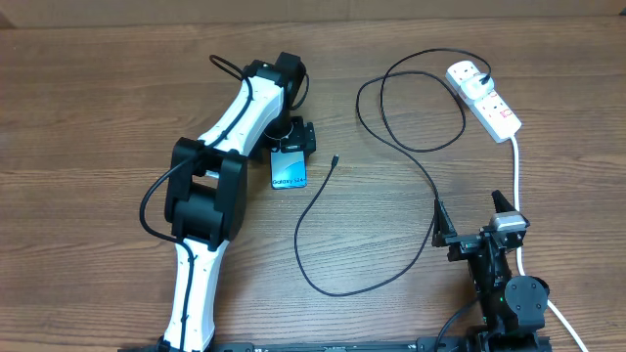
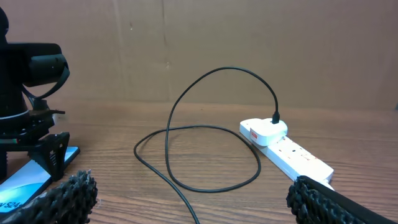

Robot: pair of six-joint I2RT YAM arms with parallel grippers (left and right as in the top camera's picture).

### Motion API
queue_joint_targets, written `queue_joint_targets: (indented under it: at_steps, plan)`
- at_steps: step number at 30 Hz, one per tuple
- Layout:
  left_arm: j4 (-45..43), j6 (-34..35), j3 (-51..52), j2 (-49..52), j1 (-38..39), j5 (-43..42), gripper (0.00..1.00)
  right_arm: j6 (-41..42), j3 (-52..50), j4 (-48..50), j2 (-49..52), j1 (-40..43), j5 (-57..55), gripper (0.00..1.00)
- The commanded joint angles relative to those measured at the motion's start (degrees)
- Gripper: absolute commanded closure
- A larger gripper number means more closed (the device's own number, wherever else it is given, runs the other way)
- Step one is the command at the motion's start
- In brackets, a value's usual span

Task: Plug charger to phone and switch on socket

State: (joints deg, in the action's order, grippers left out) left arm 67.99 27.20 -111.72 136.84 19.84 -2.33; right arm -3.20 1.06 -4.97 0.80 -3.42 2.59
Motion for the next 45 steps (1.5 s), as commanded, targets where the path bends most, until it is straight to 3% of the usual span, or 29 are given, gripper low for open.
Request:
queue_joint_targets:
  at_steps: [1, 5, 11, 22, 45]
  plan:
    - [-2.91, 1.55, 4.61, 3.43, 0.33, -0.96, 0.02, 0.15, -0.59, 0.33, -0.31, 0.17, 0.02, 0.00]
    - [-3.04, 1.55, 5.11, 3.43, 0.50, -0.94, 0.08, 0.15, -0.59, 0.33, -0.31, 0.17, 0.02, 0.00]
    - [-2.84, 1.55, 5.11, 3.43, 0.50, -0.90, 0.09, 0.15, -0.59, 0.33, -0.31, 0.17, 0.02, 0.00]
    - [-2.89, 1.60, 5.11, 3.43, 0.48, -0.92, 0.26, 0.15, -0.59, 0.33, -0.31, 0.17, 0.02, 0.00]
    - [-3.80, 2.23, 5.11, 3.41, 0.44, -0.74, 0.24, 0.15, -0.59, 0.33, -0.31, 0.17, 0.02, 0.00]
